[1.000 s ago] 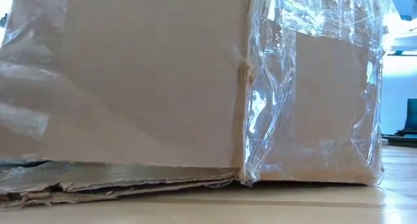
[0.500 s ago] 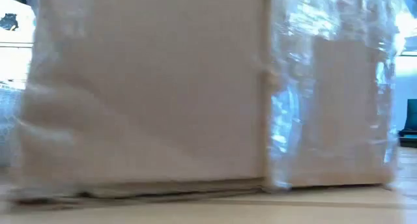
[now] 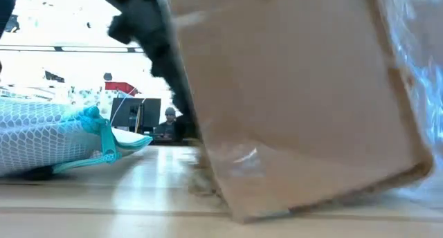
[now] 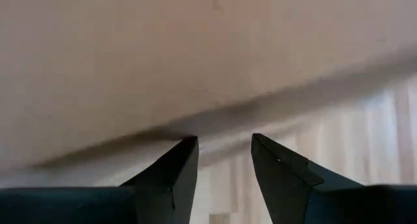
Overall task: Unpack boxes
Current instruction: Break down the cardboard box until it is fully flat
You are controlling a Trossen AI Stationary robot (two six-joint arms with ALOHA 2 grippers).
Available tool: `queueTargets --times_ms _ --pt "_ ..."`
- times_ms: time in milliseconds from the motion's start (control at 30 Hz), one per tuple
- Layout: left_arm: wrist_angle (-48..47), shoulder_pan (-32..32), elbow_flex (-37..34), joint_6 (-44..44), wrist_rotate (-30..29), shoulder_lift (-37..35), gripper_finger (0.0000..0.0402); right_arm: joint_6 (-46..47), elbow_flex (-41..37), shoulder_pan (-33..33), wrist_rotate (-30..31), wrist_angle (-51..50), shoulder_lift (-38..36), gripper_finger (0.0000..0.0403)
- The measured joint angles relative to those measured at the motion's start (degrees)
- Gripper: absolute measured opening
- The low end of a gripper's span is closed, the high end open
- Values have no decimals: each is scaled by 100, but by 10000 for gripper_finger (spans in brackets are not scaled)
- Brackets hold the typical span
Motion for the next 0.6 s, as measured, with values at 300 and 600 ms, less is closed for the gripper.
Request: queueTargets --times_ms 300,600 --pt "548 632 912 1118 -141 260 81 -382 1036 -95 111 -1314 -35 138" --pt "-30 707 1236 1399 309 178 81 -35 1619 -353 248 -2537 -11 138"
